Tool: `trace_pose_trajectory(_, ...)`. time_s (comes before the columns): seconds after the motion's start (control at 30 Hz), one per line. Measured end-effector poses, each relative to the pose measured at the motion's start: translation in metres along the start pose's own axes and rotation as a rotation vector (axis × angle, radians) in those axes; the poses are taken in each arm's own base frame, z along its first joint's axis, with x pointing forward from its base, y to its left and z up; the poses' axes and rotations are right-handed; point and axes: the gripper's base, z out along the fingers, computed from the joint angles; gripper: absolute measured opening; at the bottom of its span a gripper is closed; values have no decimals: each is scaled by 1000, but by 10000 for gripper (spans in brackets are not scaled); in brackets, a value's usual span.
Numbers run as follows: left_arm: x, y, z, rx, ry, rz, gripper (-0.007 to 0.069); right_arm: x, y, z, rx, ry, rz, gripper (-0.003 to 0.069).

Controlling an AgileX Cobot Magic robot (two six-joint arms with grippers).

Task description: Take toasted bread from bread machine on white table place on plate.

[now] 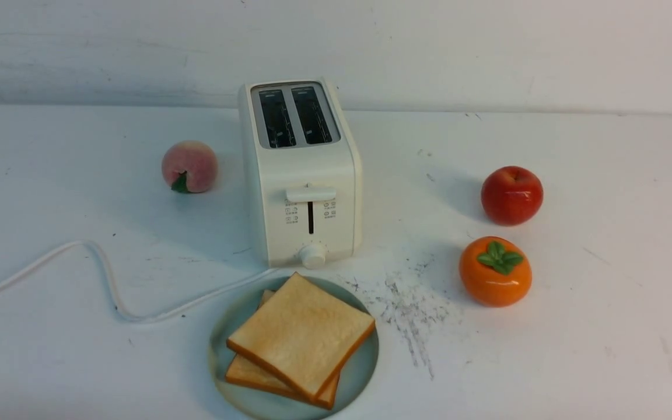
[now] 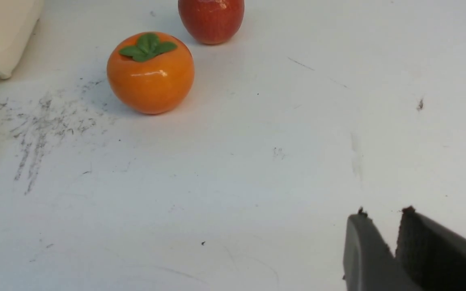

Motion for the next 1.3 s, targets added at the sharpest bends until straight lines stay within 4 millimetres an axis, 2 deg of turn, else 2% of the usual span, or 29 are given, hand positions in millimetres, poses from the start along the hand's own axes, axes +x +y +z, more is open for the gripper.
trace_pose_trajectory(0.3, 11, 8, -2, -90, 98, 51, -11, 0, 0, 0, 0, 0, 1, 149)
trace_pose_trajectory(0.53, 11, 11, -2, -159, 77, 25, -6, 0, 0, 0, 0, 0, 1, 157)
trace_pose_trajectory(1.3, 11, 11, -2, -164, 78, 34, 3, 0, 0, 0, 0, 0, 1, 177)
